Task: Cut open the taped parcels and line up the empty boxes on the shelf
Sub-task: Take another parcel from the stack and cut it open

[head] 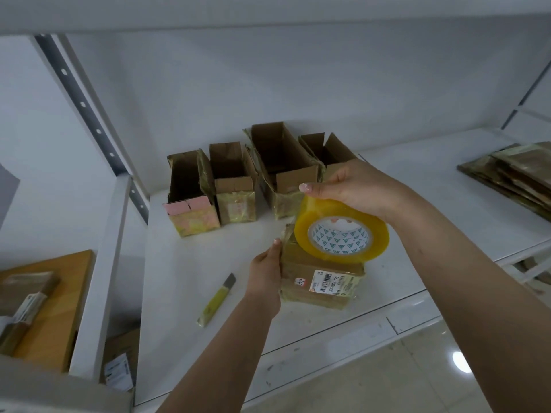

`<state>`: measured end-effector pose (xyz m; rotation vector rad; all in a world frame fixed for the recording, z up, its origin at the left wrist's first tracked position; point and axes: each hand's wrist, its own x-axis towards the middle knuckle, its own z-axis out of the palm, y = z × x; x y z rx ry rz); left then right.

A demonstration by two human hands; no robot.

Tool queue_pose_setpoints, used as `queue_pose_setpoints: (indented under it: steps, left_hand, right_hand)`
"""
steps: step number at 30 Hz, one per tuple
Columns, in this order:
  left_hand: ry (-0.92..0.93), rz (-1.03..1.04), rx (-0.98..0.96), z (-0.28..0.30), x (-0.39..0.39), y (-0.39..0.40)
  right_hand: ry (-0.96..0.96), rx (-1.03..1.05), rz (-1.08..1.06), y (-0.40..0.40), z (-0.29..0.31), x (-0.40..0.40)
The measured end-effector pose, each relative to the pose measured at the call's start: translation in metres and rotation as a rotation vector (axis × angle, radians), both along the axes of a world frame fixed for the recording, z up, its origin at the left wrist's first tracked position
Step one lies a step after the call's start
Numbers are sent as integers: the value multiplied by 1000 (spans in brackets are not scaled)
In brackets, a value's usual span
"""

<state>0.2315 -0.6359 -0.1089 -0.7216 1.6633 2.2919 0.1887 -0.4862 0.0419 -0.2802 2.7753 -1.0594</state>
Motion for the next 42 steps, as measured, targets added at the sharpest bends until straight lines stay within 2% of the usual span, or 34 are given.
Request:
queue_pose_setpoints:
  steps: [6,11,17,24,28,31,33,35,37,39,41,42]
  left_hand:
    - [-135,31,177,-6,-1,4]
    - [-110,103,198,-8,-9,2]
    - [-31,29,229,-9,-5,3]
    - [-64,36,381,-18,-5,-6]
    - [-114,109,352,-32,2,-4]
    - [-84,118,238,-30,8,0]
    - [-30,100,175,-21,4,-7]
    - [125,36,41,-12,1,-20]
    - [435,-161,-209,3,2,-29]
    - [718,-470,-336,16,-3,-28]
    - [856,-663,-337,18,-14,-20]
    - [867,-686,-356,15,-18,-16]
  right_hand:
    - [17,-27,-14,-3,-2,4]
    - [10,-17,-29,-6,-1,6]
    - [34,6,-41,-9,0,6]
    - [35,0,-39,-12,0,8]
    - [26,-7,-43,-11,0,6]
    - [26,-7,-41,-8,0,5]
    - [24,4,-45,-8,0,5]
    - [18,15,-43,-10,0,5]
    - [20,29,-42,-10,-1,4]
    - [27,52,-32,-11,0,5]
    - [24,64,-11,-12,1,5]
    - [11,55,4,-11,2,5]
